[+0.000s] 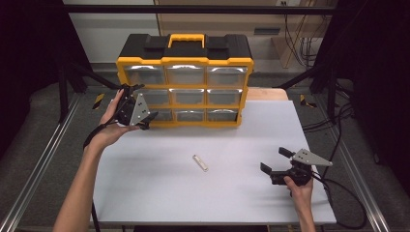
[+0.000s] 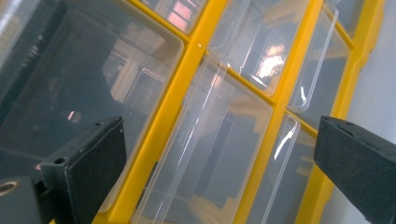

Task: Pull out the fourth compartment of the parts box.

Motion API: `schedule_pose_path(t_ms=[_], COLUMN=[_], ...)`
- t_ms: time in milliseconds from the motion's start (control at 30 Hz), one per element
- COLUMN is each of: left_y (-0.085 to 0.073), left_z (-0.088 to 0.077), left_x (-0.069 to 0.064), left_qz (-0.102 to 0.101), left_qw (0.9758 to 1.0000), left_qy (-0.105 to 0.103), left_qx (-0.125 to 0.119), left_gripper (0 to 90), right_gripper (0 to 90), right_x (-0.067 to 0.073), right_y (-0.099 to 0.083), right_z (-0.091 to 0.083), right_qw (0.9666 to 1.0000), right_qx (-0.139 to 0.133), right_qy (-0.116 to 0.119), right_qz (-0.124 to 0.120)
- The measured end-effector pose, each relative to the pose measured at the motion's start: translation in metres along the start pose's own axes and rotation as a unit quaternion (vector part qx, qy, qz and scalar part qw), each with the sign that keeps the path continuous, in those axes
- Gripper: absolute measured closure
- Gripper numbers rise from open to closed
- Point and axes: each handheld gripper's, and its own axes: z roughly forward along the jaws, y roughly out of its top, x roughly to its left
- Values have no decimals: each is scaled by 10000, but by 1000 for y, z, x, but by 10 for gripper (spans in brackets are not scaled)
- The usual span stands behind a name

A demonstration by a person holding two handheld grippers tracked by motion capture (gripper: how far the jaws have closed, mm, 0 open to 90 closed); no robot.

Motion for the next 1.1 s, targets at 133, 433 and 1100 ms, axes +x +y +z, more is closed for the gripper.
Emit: schedule_pose_path(t_ms=[133,433,1100], left_y=[0,-1,0], left_z=[4,12,20], left_x=[0,-4,-14], left_qz=[166,628,1434], left_qw=[9998,9977,9870], left_qy=[-2,45,369], left_qx=[68,271,623], left_gripper=[27,48,264], right_gripper=[3,4,3], right_x=[0,0,0], right_y=[0,0,0], right_z=[0,0,0], right_qw=[10000,10000,10000], right_qx=[0,-5,-6], right_qy=[1,7,20], right_qz=[2,6,15])
